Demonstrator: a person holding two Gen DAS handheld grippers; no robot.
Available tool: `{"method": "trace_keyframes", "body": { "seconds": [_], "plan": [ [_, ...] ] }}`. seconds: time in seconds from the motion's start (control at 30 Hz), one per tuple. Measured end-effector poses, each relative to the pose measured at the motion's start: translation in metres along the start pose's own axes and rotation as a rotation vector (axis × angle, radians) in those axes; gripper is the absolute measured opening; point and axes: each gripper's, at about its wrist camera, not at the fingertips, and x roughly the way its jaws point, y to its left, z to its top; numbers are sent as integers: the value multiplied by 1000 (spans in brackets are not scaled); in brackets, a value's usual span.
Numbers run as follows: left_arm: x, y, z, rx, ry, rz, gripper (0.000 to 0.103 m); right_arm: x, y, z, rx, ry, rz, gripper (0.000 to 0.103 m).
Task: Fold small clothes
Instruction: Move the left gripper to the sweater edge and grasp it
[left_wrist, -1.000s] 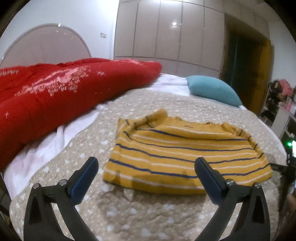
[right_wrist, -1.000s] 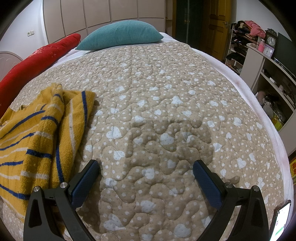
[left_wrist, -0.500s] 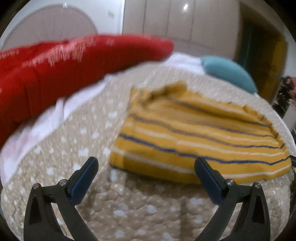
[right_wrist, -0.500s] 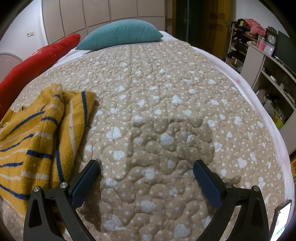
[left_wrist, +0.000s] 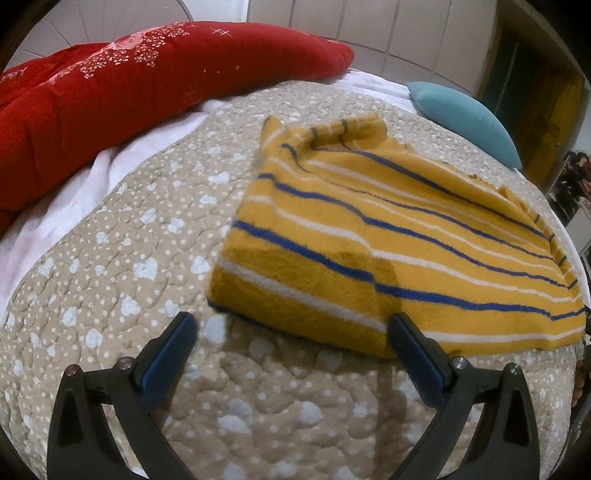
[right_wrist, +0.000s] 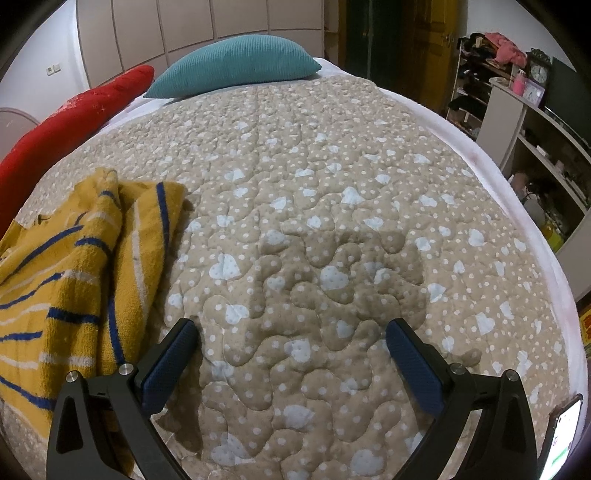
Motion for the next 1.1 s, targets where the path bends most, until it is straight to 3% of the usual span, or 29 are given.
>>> {"method": "trace_keyframes", "body": {
  "seconds": [0.1, 0.37, 0.53, 0.63, 0.7, 0.77, 0.83, 1.1],
  "plan": [
    [3, 2, 3, -4, 2, -7, 103, -12, 2, -2, -3, -22, -25, 102],
    [4, 3, 4, -11, 11, -16, 103, -84, 16, -20, -28, -206, -49, 100],
    [6, -1, 3, 24, 25, 10, 103, -105, 49, -32, -82, -221, 61, 100],
    [1, 3, 2, 20, 13, -28, 103, -113, 80, -39, -147, -234, 110, 100],
    [-4, 6, 3, -3, -2, -68, 96, -116, 101, -45, -203, -237, 131, 100],
    [-12, 14, 4, -27, -19, -108, 76, -118, 119, -53, -254, -236, 141, 100],
    [-16, 17, 5, -24, -27, -110, 68, -118, 133, -61, -292, -231, 147, 100],
    [-19, 27, 8, -47, -14, -155, 66, -109, 153, -79, -319, -180, 176, 100]
  ]
}}
